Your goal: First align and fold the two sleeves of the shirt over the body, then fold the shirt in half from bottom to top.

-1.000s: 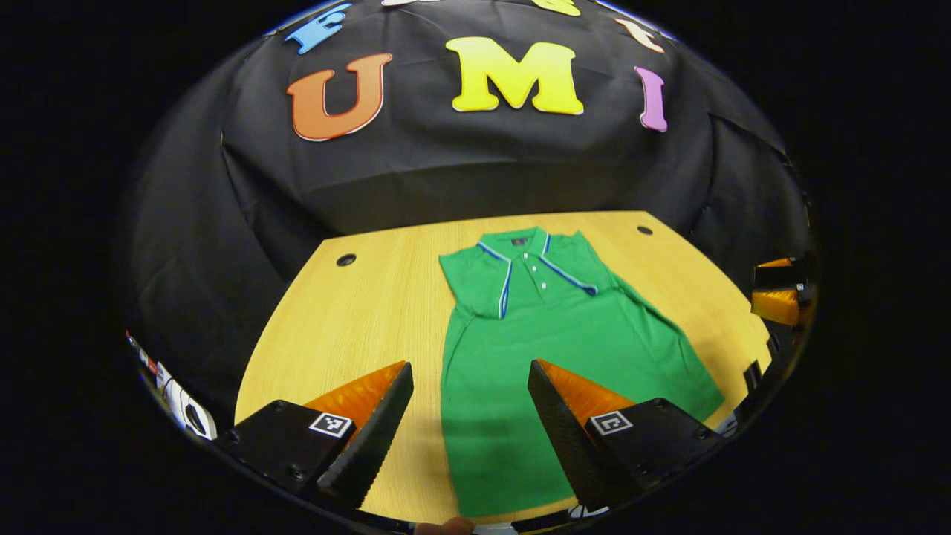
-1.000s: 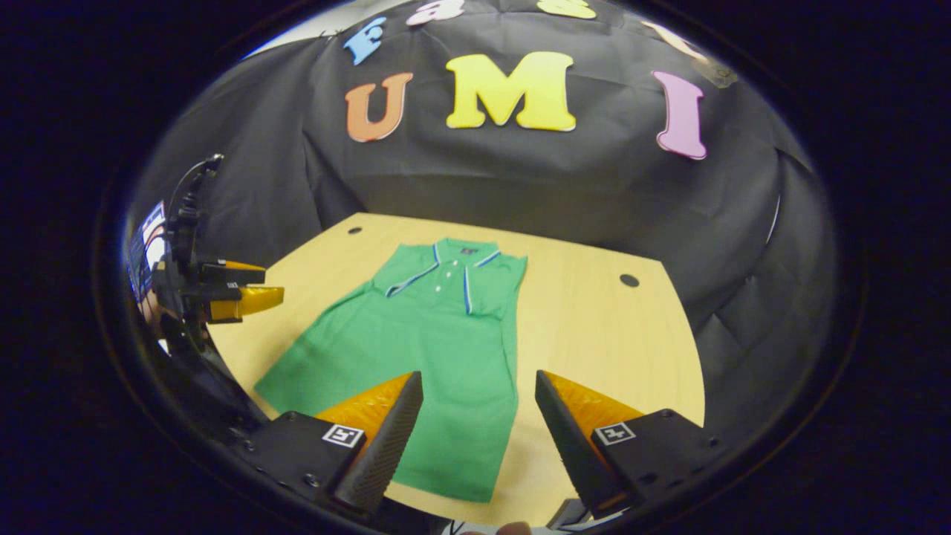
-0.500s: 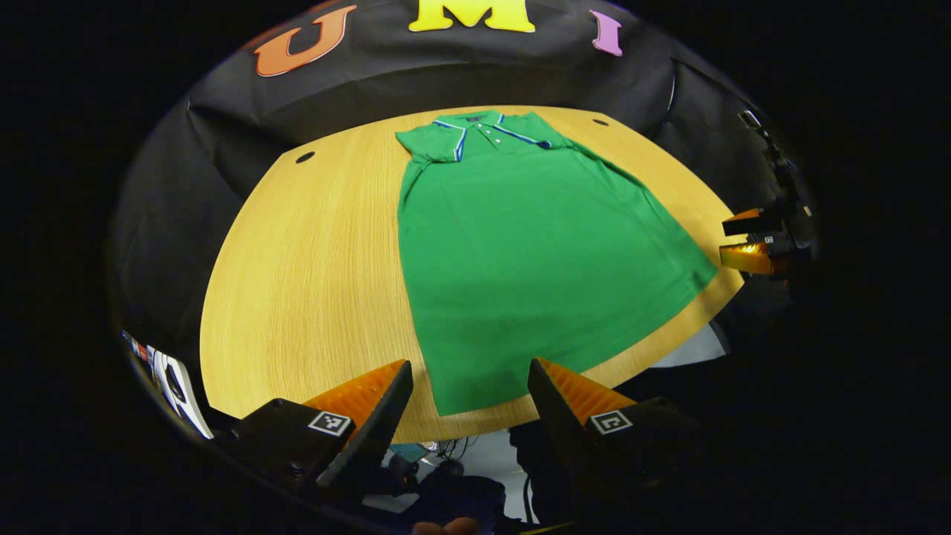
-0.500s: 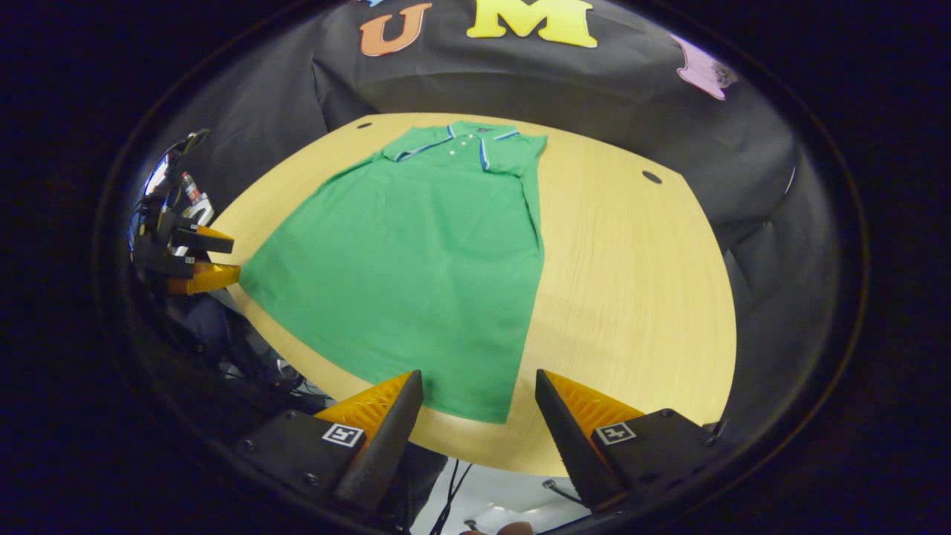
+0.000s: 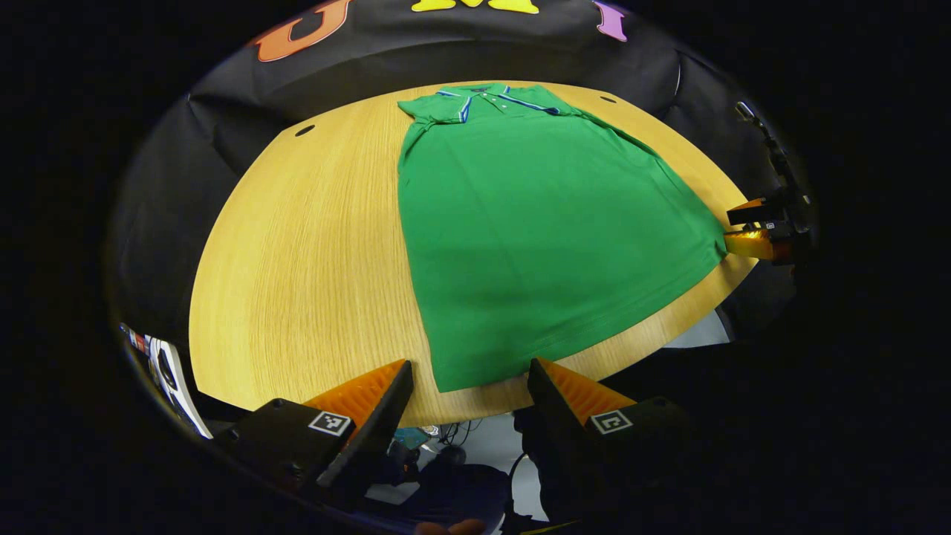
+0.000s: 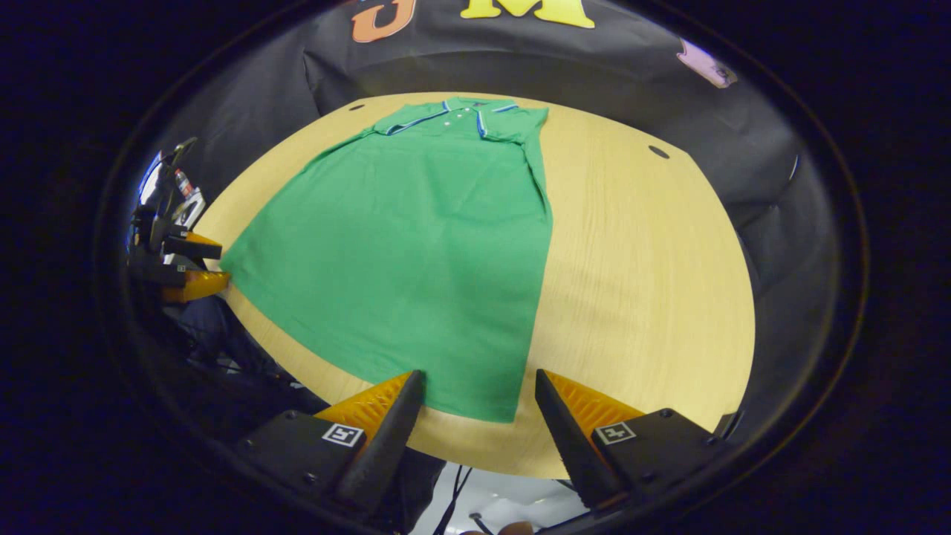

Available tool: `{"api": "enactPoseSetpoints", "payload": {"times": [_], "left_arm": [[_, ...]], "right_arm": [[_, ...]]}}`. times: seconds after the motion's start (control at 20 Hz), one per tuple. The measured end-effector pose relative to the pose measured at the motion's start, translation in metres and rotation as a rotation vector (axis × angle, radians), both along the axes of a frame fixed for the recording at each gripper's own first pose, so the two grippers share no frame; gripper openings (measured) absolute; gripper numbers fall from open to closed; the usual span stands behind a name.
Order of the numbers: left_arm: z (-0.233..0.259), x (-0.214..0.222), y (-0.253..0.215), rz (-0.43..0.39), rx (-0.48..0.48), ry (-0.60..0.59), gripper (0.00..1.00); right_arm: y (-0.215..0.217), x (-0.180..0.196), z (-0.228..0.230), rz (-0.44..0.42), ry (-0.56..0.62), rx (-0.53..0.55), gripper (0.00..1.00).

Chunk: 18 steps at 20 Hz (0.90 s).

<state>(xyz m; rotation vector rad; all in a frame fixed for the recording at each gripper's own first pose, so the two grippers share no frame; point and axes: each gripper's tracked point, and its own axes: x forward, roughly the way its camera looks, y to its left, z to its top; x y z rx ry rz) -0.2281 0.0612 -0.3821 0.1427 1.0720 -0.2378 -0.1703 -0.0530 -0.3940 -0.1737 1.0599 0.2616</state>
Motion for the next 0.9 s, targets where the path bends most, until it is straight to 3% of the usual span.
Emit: {"api": "enactPoseSetpoints", "payload": {"times": [0.45, 0.5, 0.55, 0.7, 0.8, 0.9], "left_arm": [[0.001, 0.001, -0.006, 0.040, -0.031, 0.030, 0.99], [0.000, 0.001, -0.011, 0.032, -0.030, 0.033, 0.97], [-0.001, 0.003, -0.015, 0.022, -0.028, 0.027, 0.85], [0.000, 0.007, -0.016, 0.005, -0.013, 0.022, 0.31], [0.001, 0.007, -0.016, -0.005, -0.021, 0.041, 0.07], [0.001, 0.009, -0.016, 0.010, -0.059, 0.064, 0.03]], "right_arm": [[0.006, 0.001, -0.007, 0.004, 0.022, 0.000, 0.92], [0.007, 0.002, -0.007, 0.000, 0.022, 0.003, 0.76], [0.005, 0.003, -0.006, -0.004, 0.030, 0.006, 0.60], [0.003, 0.007, -0.006, -0.050, 0.057, 0.049, 0.10], [0.003, 0.009, -0.002, -0.067, 0.079, 0.070, 0.06], [0.005, 0.010, -0.004, -0.075, 0.096, 0.085, 0.03]]}}
